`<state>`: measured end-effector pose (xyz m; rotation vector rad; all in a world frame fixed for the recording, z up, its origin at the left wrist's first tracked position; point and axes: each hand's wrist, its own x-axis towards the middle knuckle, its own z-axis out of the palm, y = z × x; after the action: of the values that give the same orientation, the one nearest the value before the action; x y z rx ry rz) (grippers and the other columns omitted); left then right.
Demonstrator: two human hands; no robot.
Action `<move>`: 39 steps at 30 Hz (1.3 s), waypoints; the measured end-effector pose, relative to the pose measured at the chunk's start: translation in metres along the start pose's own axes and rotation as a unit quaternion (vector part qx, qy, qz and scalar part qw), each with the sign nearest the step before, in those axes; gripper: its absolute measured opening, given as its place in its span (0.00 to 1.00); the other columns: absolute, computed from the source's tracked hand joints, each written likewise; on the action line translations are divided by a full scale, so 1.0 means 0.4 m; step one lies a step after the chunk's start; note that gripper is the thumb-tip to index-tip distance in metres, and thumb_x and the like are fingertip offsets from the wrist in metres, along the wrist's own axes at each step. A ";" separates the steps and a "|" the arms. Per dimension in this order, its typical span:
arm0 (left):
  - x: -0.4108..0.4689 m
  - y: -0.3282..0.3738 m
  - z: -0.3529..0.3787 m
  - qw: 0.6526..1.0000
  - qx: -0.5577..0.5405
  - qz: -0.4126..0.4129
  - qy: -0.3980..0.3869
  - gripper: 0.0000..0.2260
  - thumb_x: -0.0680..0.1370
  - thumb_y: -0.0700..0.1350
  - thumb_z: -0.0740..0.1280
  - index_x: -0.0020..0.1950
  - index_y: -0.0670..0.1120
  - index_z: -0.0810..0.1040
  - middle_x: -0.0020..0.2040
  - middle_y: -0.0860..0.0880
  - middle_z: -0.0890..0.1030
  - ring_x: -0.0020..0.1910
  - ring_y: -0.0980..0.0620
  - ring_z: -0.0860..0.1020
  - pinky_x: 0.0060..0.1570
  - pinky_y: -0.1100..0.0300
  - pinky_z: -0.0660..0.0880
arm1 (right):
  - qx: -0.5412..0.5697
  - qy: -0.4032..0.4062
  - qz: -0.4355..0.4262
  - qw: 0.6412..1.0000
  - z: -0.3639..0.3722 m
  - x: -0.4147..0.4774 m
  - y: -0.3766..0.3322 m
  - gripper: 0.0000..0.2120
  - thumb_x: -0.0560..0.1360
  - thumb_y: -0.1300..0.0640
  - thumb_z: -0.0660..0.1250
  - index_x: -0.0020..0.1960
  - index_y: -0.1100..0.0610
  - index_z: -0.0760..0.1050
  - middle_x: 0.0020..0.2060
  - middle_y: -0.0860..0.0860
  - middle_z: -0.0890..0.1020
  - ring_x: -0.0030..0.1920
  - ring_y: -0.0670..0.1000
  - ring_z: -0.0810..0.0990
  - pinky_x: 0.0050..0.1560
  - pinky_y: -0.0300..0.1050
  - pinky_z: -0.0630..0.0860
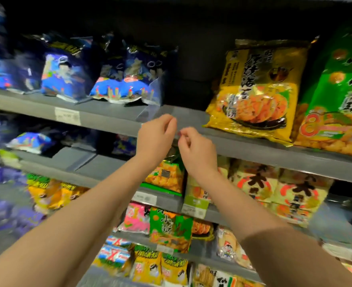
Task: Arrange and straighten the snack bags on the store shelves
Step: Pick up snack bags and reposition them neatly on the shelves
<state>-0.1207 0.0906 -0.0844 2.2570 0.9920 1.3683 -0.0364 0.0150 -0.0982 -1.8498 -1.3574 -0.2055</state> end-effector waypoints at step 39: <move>-0.084 -0.401 0.178 0.949 -0.063 -0.297 -0.088 0.28 0.75 0.61 0.60 0.71 0.49 0.64 0.68 0.43 0.64 0.66 0.44 0.67 0.63 0.51 0.65 | 0.060 0.015 0.276 0.959 0.321 -0.045 0.130 0.09 0.81 0.58 0.56 0.56 0.60 0.71 0.44 0.51 0.75 0.40 0.47 0.70 0.35 0.41 0.63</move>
<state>-0.1324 0.1861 -0.2352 1.7367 1.3313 0.9204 -0.0400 0.0851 -0.2190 -2.0289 -0.7686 0.1360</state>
